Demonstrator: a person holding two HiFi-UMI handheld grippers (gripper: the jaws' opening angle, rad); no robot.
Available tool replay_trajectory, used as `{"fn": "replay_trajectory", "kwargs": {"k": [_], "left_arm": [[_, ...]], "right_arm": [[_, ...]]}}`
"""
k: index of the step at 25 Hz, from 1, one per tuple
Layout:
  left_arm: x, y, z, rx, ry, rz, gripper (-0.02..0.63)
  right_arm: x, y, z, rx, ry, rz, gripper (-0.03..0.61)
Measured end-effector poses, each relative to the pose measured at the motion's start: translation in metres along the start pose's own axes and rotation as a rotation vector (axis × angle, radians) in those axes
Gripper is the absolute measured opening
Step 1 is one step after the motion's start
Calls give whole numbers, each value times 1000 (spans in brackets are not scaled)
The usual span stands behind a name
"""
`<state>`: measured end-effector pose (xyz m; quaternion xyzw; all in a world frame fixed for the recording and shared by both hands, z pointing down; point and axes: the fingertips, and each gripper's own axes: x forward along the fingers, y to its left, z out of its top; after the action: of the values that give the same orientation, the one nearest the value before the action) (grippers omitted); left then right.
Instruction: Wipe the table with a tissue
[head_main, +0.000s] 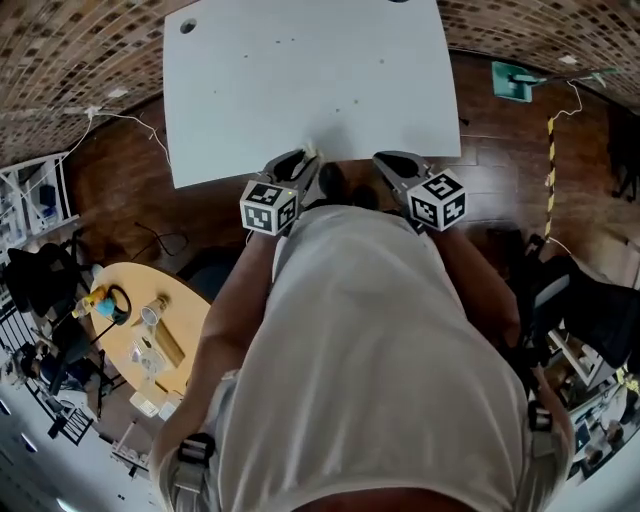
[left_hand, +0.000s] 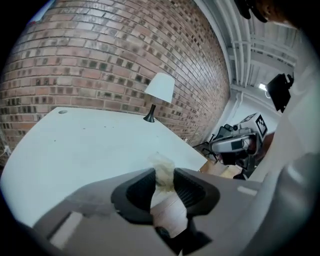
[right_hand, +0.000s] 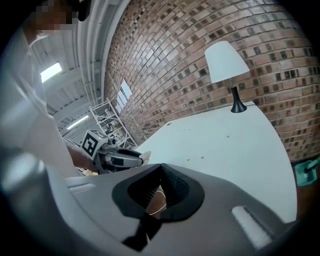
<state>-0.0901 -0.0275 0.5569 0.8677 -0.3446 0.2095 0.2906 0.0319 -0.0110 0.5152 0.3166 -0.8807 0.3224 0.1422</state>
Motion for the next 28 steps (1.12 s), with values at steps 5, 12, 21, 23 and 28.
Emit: {"fn": "replay_trajectory", "kwargs": {"k": [5,12,21,23,28], "left_arm": [[16,23,5,26,49,-57,126],[41,42,-3,46,133,-121,126],[72,48,1,115,218,-94,126],[81,47,7,109,225,-77,126],[96,49,11,56,232,-15,126]], "right_arm": [[17,-6,25,23,-36,-65,8],[21,-11,30,53,-80,-155,8],[16,-23,30,88,-97,-205,8],[12,-27,27,72,-80,-204,8],[-1,-45,24,79,-65,-213,8]]}}
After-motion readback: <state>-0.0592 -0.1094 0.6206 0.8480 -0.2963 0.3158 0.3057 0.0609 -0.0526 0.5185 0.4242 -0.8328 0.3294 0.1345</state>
